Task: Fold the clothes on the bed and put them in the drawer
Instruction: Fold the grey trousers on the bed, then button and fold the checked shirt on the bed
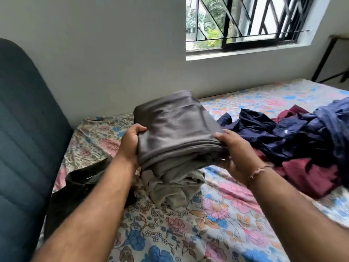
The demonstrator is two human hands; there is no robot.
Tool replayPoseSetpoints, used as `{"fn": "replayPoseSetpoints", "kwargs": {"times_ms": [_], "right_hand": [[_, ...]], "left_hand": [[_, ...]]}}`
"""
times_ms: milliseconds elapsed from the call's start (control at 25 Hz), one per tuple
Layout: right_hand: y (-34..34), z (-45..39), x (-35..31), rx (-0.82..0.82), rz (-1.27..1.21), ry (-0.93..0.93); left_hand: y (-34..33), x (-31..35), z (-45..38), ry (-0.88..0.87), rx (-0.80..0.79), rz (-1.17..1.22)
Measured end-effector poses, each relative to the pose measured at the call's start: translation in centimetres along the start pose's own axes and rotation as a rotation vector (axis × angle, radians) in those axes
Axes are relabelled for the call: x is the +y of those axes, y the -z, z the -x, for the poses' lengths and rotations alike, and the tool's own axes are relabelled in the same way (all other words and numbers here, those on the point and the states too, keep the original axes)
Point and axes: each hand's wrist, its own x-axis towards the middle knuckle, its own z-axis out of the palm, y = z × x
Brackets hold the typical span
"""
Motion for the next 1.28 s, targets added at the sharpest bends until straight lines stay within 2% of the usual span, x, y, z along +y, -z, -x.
{"fn": "replayPoseSetpoints", "kwargs": {"times_ms": [80,120,160,200,240,280,320,360,400,440,480,520,600,720,840,920,960,1000,1040,1080,1160,1240,1280], "right_hand": [[-0.3,-1.9,2.2,0.053,0.384,-0.090],[-0.1,-2.3,3.5,0.022,0.606,-0.130],[0.0,-2.3,4.8,-0.031,0.766,-0.152],[0.0,-2.0,5.7,-0.069,0.882,-0.151],[0.2,-1.8,6.4,-0.048,0.992,-0.088],[0.2,-2.0,6.7,0.039,1.124,0.035],[-0.1,-2.3,7.0,0.155,1.242,0.228],[-0.5,-2.7,7.3,0.207,1.310,0.438],[-1.1,-3.2,7.5,0.160,1.341,0.585],[-1.6,-3.7,7.7,0.034,1.396,0.624],[-1.8,-4.2,8.1,-0.107,1.470,0.587],[-1.6,-4.7,8.9,-0.233,1.536,0.474],[-0.6,-5.0,11.1,-0.339,1.557,0.255],[-0.5,-3.5,12.2,-0.306,1.485,0.220],[1.8,-0.6,10.2,-0.236,1.400,0.210],[6.9,2.2,8.8,-0.089,1.403,0.232],[10.3,3.4,8.0,-0.001,1.385,0.212],[14.0,4.5,7.3,0.105,1.354,0.174],[17.6,5.6,6.5,0.228,1.314,0.128],[20.7,6.4,5.7,0.362,1.265,0.088],[26.0,8.3,3.6,0.654,1.143,0.033],[29.9,9.8,1.9,0.865,1.051,0.012],[31.6,10.4,1.2,0.922,1.029,0.013]], "left_hand": [[2.7,-1.2,-2.5,0.136,0.115,-0.179],[3.8,-1.8,-3.0,0.124,0.246,-0.387],[4.6,-2.2,-3.7,0.088,0.352,-0.673],[4.7,-1.9,-4.4,-0.035,0.494,-1.001],[4.3,-1.3,-5.0,-0.191,0.498,-1.274],[2.9,-0.7,-5.3,-0.323,0.362,-1.481],[1.3,-0.7,-5.8,-0.371,0.125,-1.599],[-0.2,-1.4,-6.1,-0.340,-0.116,-1.695],[-0.9,-2.6,-6.2,-0.295,-0.308,-1.764],[-0.3,-4.2,-6.2,-0.242,-0.427,-1.834],[0.9,-5.6,-6.1,-0.221,-0.474,-1.910],[2.5,-6.6,-6.2,-0.222,-0.477,-1.945],[5.3,-7.2,-6.6,-0.241,-0.496,-1.877],[6.0,-6.5,-6.4,-0.211,-0.503,-1.874],[3.4,-5.3,-6.0,-0.114,-0.468,-2.030],[-0.6,-4.5,-4.1,-0.121,-0.436,-1.922],[-3.6,-4.8,-2.7,-0.220,-0.431,-1.722],[-7.4,-6.1,-1.1,-0.318,-0.442,-1.414],[-11.5,-8.1,0.9,-0.339,-0.456,-1.037],[-15.3,-10.7,2.9,-0.251,-0.480,-0.664],[-23.1,-17.3,8.2,0.087,-0.569,-0.109],[-28.3,-24.1,12.3,0.368,-0.470,0.144],[-29.8,-26.5,13.4,0.450,-0.385,0.153]]}}
